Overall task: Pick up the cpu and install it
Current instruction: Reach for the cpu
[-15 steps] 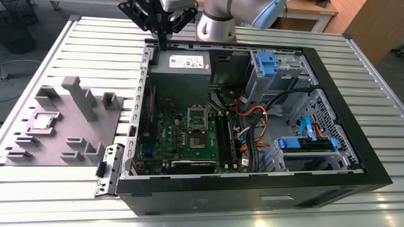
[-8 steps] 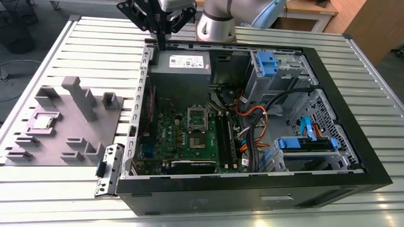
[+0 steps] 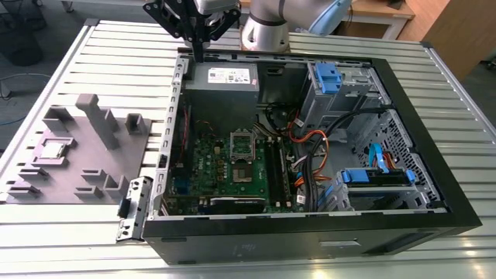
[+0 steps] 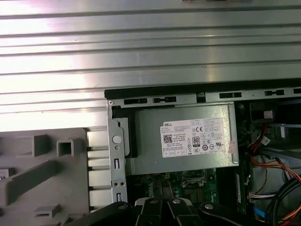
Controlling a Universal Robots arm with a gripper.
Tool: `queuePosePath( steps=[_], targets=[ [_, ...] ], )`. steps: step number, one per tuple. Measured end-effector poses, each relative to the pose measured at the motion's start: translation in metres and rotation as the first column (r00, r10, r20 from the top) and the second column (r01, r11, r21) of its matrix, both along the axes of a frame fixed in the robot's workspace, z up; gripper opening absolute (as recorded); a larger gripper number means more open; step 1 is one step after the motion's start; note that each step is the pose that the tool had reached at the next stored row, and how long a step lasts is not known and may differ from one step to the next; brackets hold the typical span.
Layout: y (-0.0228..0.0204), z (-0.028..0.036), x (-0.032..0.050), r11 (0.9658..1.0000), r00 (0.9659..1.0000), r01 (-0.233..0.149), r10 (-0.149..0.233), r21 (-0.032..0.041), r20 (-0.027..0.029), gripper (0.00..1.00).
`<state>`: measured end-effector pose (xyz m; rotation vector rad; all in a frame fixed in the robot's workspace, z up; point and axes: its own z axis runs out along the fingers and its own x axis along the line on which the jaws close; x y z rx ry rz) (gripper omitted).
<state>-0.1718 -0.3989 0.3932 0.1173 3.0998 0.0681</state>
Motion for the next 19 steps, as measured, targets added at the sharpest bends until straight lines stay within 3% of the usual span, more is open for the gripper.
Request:
queuePosePath(
  steps=[19],
  targets=[
    [0.0, -0.0002, -0.0237, 1.0, 1.0, 0.0, 0.0, 0.0, 0.0013, 0.11]
  ],
)
